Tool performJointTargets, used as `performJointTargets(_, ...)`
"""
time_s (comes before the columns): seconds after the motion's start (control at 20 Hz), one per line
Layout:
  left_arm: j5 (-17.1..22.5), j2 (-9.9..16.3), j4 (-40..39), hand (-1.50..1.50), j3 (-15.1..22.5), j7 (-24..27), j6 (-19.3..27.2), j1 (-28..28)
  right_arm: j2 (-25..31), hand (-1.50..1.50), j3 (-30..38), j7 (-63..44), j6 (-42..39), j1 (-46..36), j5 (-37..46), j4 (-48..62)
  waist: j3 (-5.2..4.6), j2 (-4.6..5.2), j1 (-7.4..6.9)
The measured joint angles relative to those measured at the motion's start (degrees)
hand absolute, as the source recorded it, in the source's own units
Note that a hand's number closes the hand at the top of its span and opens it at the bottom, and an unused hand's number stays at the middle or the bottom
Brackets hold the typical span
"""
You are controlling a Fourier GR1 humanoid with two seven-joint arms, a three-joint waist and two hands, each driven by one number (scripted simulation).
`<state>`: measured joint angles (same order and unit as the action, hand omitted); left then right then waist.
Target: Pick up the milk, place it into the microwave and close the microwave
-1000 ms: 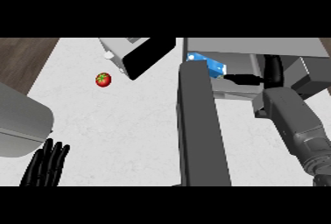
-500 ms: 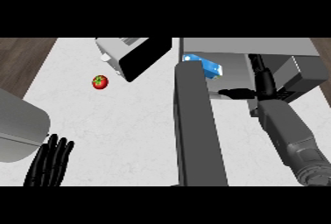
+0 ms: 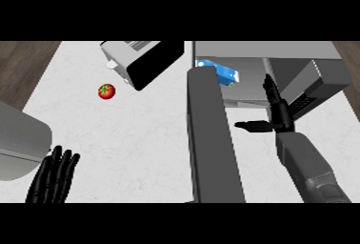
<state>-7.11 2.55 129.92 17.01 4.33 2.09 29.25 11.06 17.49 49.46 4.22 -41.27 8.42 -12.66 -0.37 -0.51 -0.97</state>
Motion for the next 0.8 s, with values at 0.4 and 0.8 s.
performJointTargets(0.4,2.3,2.6,-0.4,-1.5,2.5,0.2,-4.2,0.4,-1.3,-1.5,0.6,4.0,-5.9,9.6,-2.7,-2.0,0.33,0.37,0.8)
performJointTargets(0.8,1.2,4.7,-4.4,1.5,5.3,-0.7,-8.0,-4.2,-2.9,-1.5,-1.4,7.8,-13.1,20.0,-3.7,-6.5,0.34,0.35,1.39)
